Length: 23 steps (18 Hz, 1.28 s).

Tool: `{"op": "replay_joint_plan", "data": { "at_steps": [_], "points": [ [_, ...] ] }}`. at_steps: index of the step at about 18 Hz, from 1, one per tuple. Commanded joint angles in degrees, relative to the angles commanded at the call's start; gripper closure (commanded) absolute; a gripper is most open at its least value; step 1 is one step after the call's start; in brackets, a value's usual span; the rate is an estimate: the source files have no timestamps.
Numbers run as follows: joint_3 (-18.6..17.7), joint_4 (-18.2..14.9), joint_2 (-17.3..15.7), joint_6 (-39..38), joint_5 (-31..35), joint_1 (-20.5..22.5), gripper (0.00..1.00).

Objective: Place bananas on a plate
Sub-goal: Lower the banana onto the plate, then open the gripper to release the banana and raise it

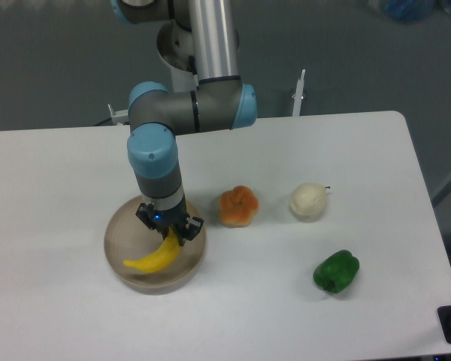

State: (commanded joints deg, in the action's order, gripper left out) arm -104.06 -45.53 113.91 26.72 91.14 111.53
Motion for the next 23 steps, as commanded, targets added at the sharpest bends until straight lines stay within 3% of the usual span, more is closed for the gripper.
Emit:
{"op": "replay_joint_plan", "data": {
  "at_steps": [7, 18, 23],
  "points": [
    [0.53, -0.09, 2.19, 0.09, 0.00, -0.44, 0.82],
    [0.88, -0.09, 2.99, 0.44, 0.00, -0.62, 0.80],
    [0.88, -0.09, 2.99, 0.53, 0.00, -0.62, 0.75]
  ]
}}
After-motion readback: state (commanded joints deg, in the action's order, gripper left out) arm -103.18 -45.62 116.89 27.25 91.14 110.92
